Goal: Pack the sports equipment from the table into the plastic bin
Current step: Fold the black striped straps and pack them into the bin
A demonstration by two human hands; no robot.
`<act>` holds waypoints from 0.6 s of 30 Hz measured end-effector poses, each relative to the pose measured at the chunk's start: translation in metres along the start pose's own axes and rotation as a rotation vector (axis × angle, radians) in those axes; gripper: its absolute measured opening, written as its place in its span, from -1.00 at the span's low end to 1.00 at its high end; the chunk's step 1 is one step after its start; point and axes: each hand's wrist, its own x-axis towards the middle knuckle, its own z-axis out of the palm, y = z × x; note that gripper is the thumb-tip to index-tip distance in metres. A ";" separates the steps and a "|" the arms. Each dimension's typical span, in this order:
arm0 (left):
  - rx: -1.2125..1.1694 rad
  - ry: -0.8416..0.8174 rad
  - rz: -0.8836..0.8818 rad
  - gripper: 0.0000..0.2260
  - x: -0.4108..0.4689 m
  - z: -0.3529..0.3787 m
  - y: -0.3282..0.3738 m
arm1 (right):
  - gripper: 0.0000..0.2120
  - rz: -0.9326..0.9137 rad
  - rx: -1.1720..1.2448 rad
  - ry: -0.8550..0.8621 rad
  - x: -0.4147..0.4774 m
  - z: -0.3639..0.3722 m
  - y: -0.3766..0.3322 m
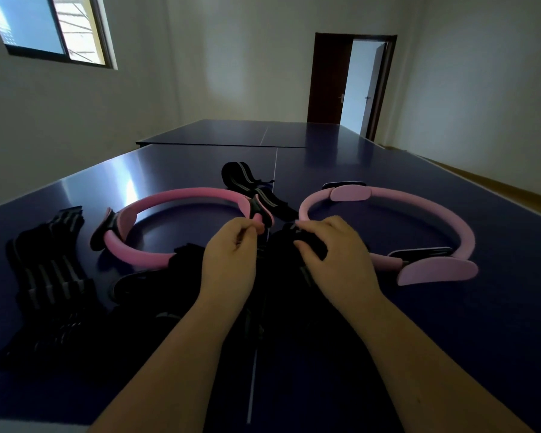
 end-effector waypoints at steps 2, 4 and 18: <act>0.011 -0.027 0.007 -0.81 -0.002 0.001 0.000 | -0.89 -0.054 -0.073 0.030 -0.001 -0.002 -0.001; 0.029 -0.048 0.013 -0.81 -0.003 0.002 -0.001 | -0.84 -0.009 -0.193 -0.063 0.001 -0.005 0.000; 0.020 -0.098 0.028 -0.80 -0.002 -0.003 0.007 | -0.84 -0.004 -0.120 -0.036 0.003 -0.004 -0.018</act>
